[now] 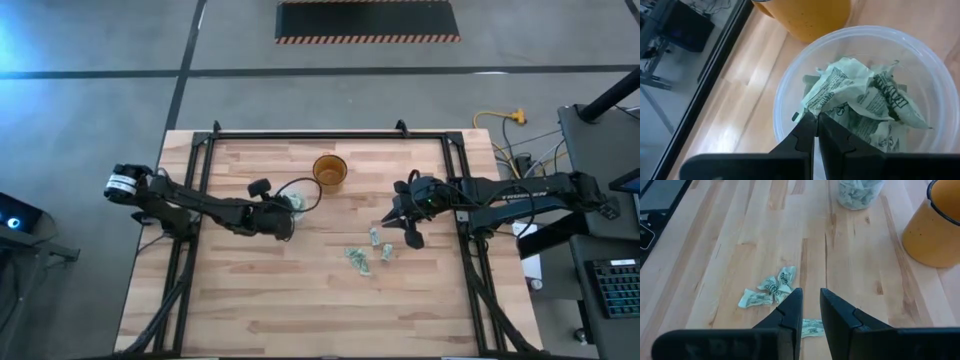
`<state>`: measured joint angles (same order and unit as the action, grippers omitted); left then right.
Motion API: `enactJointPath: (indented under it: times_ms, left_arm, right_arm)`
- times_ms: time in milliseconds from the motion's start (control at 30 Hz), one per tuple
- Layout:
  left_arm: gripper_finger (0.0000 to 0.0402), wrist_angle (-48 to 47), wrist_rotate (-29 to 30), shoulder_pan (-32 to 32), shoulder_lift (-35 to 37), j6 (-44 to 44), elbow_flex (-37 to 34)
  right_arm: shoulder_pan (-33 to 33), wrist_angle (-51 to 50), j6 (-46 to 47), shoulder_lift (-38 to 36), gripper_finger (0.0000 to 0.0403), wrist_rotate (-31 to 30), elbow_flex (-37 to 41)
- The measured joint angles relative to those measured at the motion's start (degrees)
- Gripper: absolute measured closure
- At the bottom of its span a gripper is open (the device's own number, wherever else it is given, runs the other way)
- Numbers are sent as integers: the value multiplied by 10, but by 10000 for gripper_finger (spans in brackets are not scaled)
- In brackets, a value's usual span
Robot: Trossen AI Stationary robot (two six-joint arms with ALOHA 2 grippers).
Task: Pick and place Stevia / Truvia into bins
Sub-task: Put the stevia packet into the transparent bin
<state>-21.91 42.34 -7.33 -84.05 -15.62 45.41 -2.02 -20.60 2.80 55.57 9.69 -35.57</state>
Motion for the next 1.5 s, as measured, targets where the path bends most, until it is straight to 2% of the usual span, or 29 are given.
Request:
enactJointPath:
  times_ms: [267,567,733,900,1100,1300,1500]
  left_arm:
    - [391,0,-1,0,0,-2,0]
    - [302,0,0,-2,5,-4,0]
    - [273,-10,-1,-10,33,-6,1]
    - [270,-14,-1,-39,81,-12,6]
    - [269,-15,-1,-108,137,-25,3]
    - [269,3,5,-172,150,-18,2]
    - [269,5,16,-196,149,-18,5]
  right_arm:
    - [0,0,0,0,344,0,0]
    - [0,0,0,0,342,0,0]
    - [0,0,0,0,344,-7,0]
    - [0,0,-2,0,342,-7,0]
    - [3,8,-2,12,344,-7,6]
    - [18,62,-6,77,342,-7,53]
    - [19,88,-9,155,342,-7,50]
